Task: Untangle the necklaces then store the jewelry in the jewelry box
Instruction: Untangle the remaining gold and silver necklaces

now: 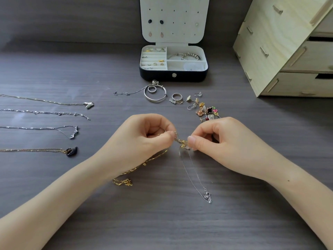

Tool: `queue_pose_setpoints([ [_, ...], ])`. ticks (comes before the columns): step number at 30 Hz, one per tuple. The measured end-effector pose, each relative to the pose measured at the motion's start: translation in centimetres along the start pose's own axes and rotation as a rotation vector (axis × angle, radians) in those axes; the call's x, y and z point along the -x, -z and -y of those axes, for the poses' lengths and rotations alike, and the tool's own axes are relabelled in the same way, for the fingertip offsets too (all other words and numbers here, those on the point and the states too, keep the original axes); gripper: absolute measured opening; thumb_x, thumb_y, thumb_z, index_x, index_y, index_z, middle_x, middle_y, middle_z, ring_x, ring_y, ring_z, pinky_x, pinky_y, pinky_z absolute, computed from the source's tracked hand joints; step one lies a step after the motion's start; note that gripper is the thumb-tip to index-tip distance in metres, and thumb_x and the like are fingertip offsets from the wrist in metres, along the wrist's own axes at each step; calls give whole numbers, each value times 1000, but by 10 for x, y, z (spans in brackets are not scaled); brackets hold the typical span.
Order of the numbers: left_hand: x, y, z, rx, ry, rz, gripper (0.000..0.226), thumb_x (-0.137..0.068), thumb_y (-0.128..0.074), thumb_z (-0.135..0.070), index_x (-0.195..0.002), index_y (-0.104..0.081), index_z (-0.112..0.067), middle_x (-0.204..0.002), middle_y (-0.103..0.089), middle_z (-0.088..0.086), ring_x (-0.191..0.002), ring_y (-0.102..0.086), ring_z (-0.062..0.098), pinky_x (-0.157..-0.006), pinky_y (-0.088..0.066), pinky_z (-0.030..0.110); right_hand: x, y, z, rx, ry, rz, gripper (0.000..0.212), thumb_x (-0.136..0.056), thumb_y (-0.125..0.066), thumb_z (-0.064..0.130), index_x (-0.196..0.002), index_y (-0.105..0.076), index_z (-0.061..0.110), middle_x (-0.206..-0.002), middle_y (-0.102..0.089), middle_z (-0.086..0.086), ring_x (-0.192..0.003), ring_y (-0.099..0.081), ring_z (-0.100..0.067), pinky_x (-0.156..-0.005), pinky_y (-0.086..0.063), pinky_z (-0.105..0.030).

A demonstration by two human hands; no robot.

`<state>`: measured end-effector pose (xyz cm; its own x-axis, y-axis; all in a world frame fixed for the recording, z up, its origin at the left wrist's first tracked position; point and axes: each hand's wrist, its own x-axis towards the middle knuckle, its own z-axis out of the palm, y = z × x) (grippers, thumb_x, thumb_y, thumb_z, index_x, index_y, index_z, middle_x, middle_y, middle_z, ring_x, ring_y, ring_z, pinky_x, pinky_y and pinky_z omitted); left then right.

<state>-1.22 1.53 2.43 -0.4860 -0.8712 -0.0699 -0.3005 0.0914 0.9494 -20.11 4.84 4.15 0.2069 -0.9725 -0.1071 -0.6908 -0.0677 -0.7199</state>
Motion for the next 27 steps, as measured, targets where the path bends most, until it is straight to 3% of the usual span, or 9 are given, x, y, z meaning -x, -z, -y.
queue_pose_setpoints([
  [5, -1, 1, 0, 73, 14, 17, 8, -68, -63, -34, -69, -65, -26, -64, -50, 7, -59, -40, 16, -50, -32, 15, 1, -1, -1, 60, -3, -8, 19, -87, -59, 30, -71, -67, 22, -60, -61, 9, -57, -49, -1, -56, -37, -13],
  [10, -1, 1, -3, 123, 2, 58, 21, -59, -61, -44, -71, -67, -27, -68, -50, 10, -64, -41, 19, -61, -33, 29, 0, -7, -3, 32, 146, -115, 7, -86, -62, 29, -87, -69, 27, -69, -57, 20, -71, -49, -5, -64, -35, -10],
  [12, -1, 1, -4, 123, 1, 72, 23, -59, -61, -43, -71, -66, -24, -68, -50, 12, -65, -40, 19, -63, -30, 32, -1, -8, -1, 12, 214, -129, 19, -81, -59, 33, -95, -70, 27, -74, -57, 22, -76, -48, -3, -67, -33, -8],
  [16, -1, 0, -5, 123, 1, 97, 24, -60, -62, -41, -71, -65, -20, -72, -54, 21, -68, -41, 22, -67, -30, 38, -4, -11, 1, -69, 254, -120, 19, -77, -62, 33, -91, -73, 28, -73, -58, 19, -76, -48, -1, -66, -33, -10],
  [23, -2, 0, -6, 100, 11, 101, 11, -65, -65, -34, -72, -67, -26, -68, -60, 2, -67, -45, 18, -65, -33, 32, -6, -16, 0, -124, 220, -107, 4, -76, -67, 32, -76, -70, 28, -66, -58, 20, -65, -49, -1, -61, -33, -11],
  [27, -2, 2, -5, 82, 22, 90, 8, -73, -58, -25, -73, -66, -26, -63, -58, -5, -63, -47, 10, -59, -37, 20, -6, -10, 0, -187, 169, -113, 10, -83, -67, 15, -74, -66, 20, -65, -58, 14, -57, -48, -3, -57, -38, -15],
])
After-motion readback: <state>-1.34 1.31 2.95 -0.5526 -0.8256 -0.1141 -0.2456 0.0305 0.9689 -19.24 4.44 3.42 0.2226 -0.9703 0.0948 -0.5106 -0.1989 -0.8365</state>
